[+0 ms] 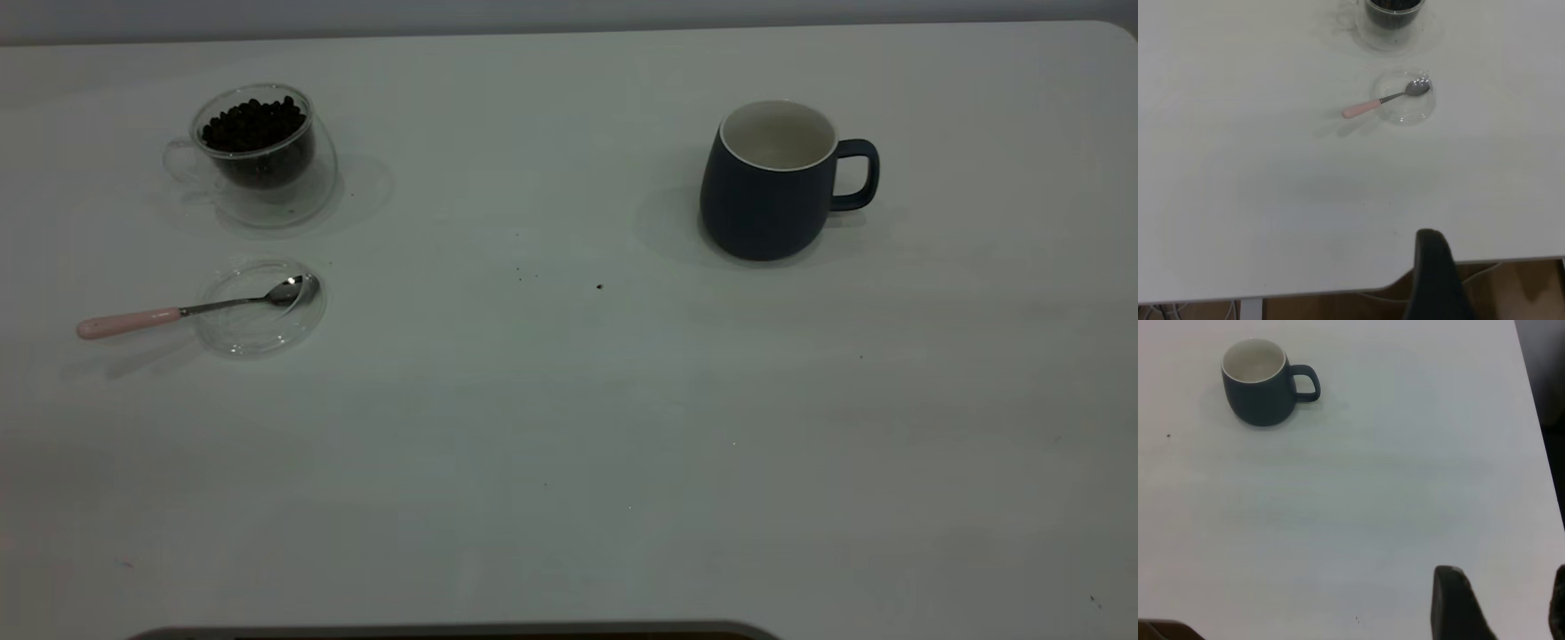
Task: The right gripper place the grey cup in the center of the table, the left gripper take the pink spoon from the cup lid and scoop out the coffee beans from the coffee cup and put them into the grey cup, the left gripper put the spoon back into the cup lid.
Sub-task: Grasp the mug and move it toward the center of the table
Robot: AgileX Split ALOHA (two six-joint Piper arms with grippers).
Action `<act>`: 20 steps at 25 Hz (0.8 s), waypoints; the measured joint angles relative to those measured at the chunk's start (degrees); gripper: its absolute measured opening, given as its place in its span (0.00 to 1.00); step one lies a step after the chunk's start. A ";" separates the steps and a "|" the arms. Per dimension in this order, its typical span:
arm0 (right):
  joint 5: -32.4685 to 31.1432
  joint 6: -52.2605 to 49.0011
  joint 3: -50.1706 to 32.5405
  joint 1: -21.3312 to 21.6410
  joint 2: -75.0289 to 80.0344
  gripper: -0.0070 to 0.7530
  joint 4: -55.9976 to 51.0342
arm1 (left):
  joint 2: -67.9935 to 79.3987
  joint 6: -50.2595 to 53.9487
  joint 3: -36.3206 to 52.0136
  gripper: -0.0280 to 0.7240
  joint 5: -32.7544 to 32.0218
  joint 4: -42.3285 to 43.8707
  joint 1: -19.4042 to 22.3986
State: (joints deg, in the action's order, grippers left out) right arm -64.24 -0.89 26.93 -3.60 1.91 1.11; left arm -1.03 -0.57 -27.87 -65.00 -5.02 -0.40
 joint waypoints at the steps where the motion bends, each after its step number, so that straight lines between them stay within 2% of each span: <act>1: 0.00 0.00 0.00 0.00 0.00 0.50 0.00 | 0.00 0.00 0.00 0.73 0.00 0.00 0.00; 15: 0.20 1.39 0.14 0.00 0.51 0.50 -3.02 | 0.00 0.00 0.00 0.73 0.00 0.00 0.00; 17: 0.64 4.00 0.25 0.00 3.10 0.54 -5.19 | 0.00 0.00 0.00 0.73 0.00 0.00 0.00; 20: 3.65 5.51 0.84 0.00 10.99 0.64 -6.96 | 0.00 0.00 0.00 0.73 0.00 0.00 0.00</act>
State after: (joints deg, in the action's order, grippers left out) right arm -60.59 4.62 27.77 -3.60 12.90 -5.85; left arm -1.03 -0.57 -27.87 -65.00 -5.02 -0.40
